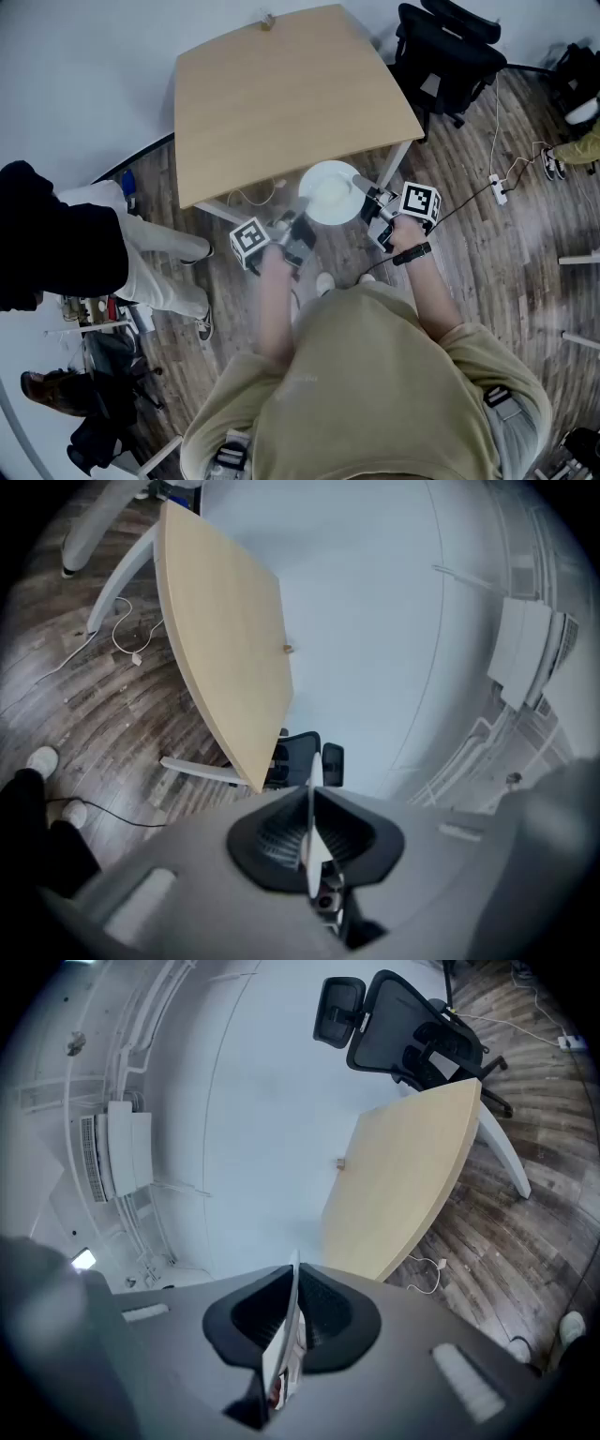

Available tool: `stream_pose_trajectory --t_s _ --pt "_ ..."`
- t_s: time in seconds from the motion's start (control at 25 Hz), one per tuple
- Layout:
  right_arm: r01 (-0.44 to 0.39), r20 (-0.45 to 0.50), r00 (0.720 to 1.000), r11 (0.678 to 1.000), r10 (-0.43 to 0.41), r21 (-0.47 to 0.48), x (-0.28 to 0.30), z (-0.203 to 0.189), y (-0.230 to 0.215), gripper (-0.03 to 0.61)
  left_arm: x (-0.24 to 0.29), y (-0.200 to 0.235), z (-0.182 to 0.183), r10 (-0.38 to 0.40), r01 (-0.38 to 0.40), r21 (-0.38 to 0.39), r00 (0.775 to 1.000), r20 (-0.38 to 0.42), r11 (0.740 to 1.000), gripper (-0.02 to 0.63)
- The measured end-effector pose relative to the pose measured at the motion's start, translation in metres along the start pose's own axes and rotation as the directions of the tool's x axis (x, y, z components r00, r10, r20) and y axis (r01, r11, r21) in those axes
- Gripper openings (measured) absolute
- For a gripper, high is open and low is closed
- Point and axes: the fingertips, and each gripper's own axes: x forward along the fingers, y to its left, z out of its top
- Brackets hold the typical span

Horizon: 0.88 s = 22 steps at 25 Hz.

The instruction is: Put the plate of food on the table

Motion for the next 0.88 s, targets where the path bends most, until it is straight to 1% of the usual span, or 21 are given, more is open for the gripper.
stream_pose_trajectory --t_s 0.16,0.32,0.36,0.52,0.64,0.76,0.88 --pt "0.001 0.007 1.000 1.000 0.000 -0.020 0.000 -0.001 -0.003 0.022 0.001 0.005 0.003 0.027 -0.026 0.052 0.999 -0.019 0.998 0.014" --pt "0.002 0.021 1.000 1.000 -0.002 -0.005 -0.002 -0.001 -0.005 0.023 0.002 0.004 0.002 0.037 -0.035 0.066 0.999 -0.027 0.997 0.014" --pt "0.007 0.024 1.000 1.000 -0.006 -0.005 0.005 -0.007 -0.003 0.023 -0.003 0.005 0.010 0.039 -0.037 0.063 0.999 -0.026 0.997 0.014" --pt "0.041 0.033 0.999 0.999 -0.040 -0.014 0.052 -0.048 0.005 0.023 -0.043 0.017 0.060 0.032 -0.031 0.027 0.999 -0.035 0.999 0.014" --pt "0.076 0.033 0.997 0.997 -0.076 -0.020 0.057 -0.057 -0.001 0.023 -0.048 0.028 0.065 0.027 -0.027 0.002 0.999 -0.047 1.000 0.014" --pt "0.101 0.036 0.994 0.995 -0.101 0.003 0.058 -0.058 -0.008 0.022 -0.046 0.038 0.065 0.034 -0.036 -0.029 0.998 -0.044 0.999 0.014" --pt "0.117 0.036 0.992 0.993 -0.117 0.013 0.064 -0.058 -0.011 0.023 -0.046 0.041 0.070 0.042 -0.042 -0.023 0.998 -0.036 0.999 0.014"
